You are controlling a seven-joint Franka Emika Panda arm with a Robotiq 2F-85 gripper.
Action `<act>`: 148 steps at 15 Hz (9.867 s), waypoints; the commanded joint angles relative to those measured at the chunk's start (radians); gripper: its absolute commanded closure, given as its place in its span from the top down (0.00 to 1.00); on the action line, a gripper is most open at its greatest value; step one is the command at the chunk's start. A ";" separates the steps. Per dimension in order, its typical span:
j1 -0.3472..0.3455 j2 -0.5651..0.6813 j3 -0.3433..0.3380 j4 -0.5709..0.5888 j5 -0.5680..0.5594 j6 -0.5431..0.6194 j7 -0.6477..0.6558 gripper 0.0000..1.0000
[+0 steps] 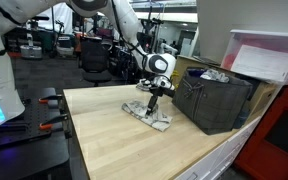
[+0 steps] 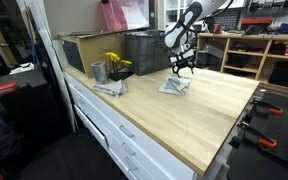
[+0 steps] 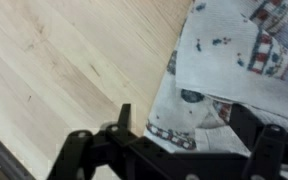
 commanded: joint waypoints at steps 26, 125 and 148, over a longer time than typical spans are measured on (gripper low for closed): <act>-0.293 -0.065 0.195 -0.120 0.513 -0.038 -0.957 0.71; -0.193 -0.029 0.138 -0.011 0.574 0.235 -0.361 0.02; -0.161 -0.057 0.084 -0.054 0.473 0.237 -0.343 0.63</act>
